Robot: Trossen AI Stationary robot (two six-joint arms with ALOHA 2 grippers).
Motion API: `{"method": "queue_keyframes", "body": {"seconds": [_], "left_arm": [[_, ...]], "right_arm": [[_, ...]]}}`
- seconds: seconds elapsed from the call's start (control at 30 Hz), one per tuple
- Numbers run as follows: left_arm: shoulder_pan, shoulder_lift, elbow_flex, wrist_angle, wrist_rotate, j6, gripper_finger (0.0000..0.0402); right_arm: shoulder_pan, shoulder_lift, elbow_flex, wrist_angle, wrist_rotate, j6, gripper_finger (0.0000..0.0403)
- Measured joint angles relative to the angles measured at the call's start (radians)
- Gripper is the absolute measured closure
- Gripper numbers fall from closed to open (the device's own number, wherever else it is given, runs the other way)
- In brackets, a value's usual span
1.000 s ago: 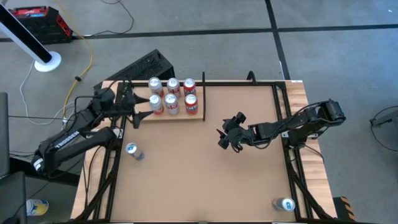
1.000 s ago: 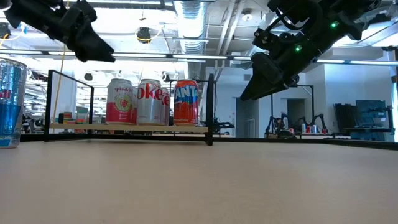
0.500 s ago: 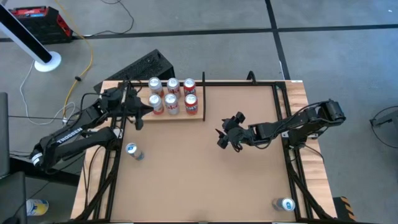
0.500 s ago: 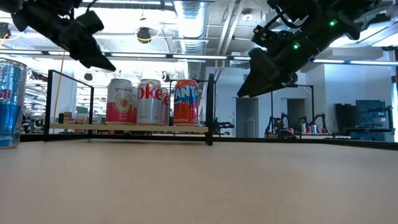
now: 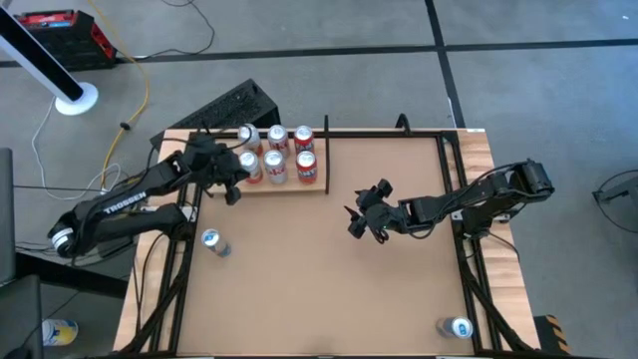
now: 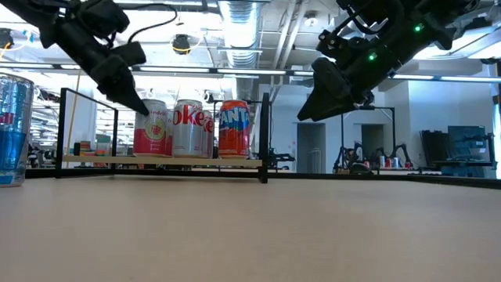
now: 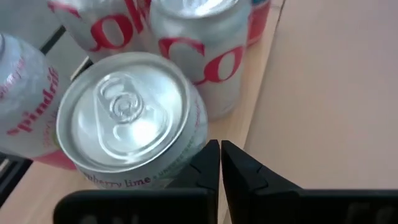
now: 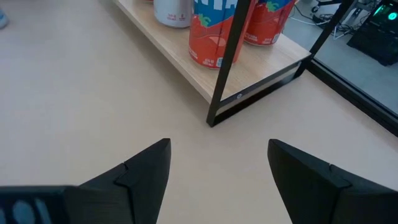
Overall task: Place canned beverage on shelf
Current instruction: Put the white-pink soda can on the shelf aligned with the other white-pink soda can, then put the top blue soda can on the shelf
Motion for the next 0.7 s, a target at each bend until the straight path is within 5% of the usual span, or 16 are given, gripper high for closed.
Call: {"method": "queue_keyframes", "body": {"seconds": [0.5, 0.7], "left_arm": [[0.001, 0.049, 0.0, -0.002, -0.132, -0.019, 0.0401], [0.0, 0.043, 0.0, -0.003, -0.019, -0.023, 0.0402]], "right_arm": [[0.0, 0.0, 0.0, 0.0, 0.0, 0.0, 0.0113], [0.0, 0.0, 0.0, 0.0, 0.0, 0.0, 0.0113]]}}
